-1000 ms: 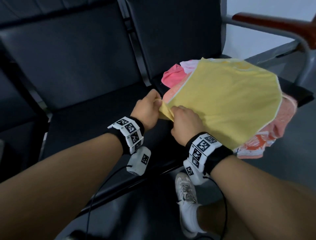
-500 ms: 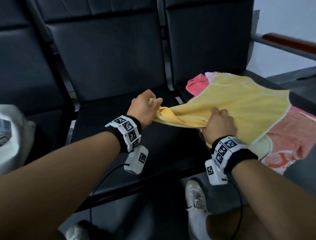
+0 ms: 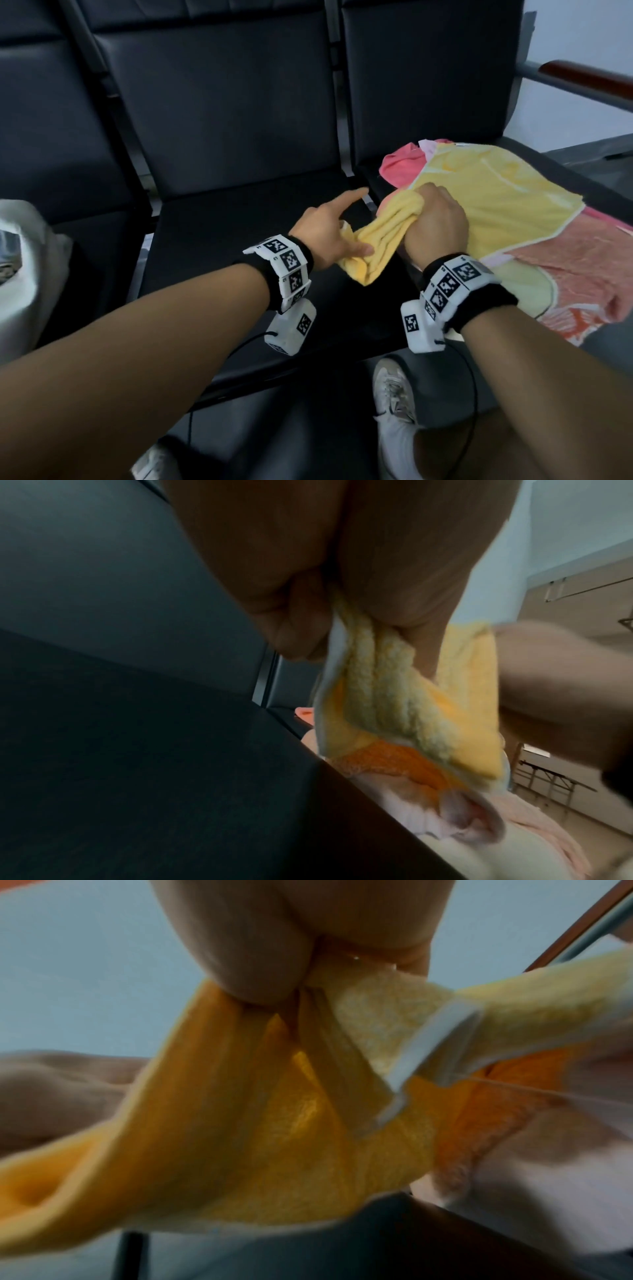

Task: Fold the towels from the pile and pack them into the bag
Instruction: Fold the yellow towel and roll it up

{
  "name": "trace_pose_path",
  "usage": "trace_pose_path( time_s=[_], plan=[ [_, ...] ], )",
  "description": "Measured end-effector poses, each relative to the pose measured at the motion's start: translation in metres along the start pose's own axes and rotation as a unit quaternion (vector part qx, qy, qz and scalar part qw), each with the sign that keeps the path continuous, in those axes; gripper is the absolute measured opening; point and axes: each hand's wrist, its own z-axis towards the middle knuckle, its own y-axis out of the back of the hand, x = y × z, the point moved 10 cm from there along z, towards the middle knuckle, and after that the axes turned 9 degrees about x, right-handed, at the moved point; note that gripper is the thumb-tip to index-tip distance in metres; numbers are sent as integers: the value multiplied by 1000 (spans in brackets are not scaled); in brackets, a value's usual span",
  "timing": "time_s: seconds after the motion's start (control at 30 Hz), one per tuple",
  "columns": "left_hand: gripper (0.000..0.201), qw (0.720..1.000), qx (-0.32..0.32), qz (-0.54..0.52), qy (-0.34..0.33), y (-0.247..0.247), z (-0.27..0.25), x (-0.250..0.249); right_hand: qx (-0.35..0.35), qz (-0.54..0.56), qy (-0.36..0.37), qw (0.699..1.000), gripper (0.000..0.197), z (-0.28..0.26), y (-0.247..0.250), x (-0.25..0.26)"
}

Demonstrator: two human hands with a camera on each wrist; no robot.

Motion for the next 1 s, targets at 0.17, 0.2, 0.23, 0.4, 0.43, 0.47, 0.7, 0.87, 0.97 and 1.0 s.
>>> trace_pose_path(
  time_s=[0.17,0.2,0.23,0.4,0.43,0.47,0.7,0.87,0.97,1.0],
  plan=[
    [102,999,-37,-1,-2,-2,18,-16,17,138,143,980,15,-9,11,54],
    [83,999,-43,10,9,-1,21,-16,28,162,156,974,15,-10,11,61],
    [57,998,-51,27,25,1,23,-14,36,184,167,968,16,-10,10,66],
    [19,987,-139,59,46,25,16,-8,56,229,190,953,14,-6,11,80],
    [25,986,-153,51,38,29,13,-7,50,230,194,952,12,-6,13,84],
    [23,986,-161,40,30,34,10,-6,42,230,198,952,12,-6,15,88],
    [12,976,-219,-15,12,61,-24,11,65,215,129,966,33,3,1,108],
    [8,953,-295,-66,-7,94,-57,29,206,286,37,935,20,4,-40,126],
    [6,946,-317,-73,-3,110,-77,38,233,331,44,913,7,-3,-48,151],
    [4,944,-321,-72,0,115,-84,41,238,349,41,905,12,-6,-50,159]
  ],
)
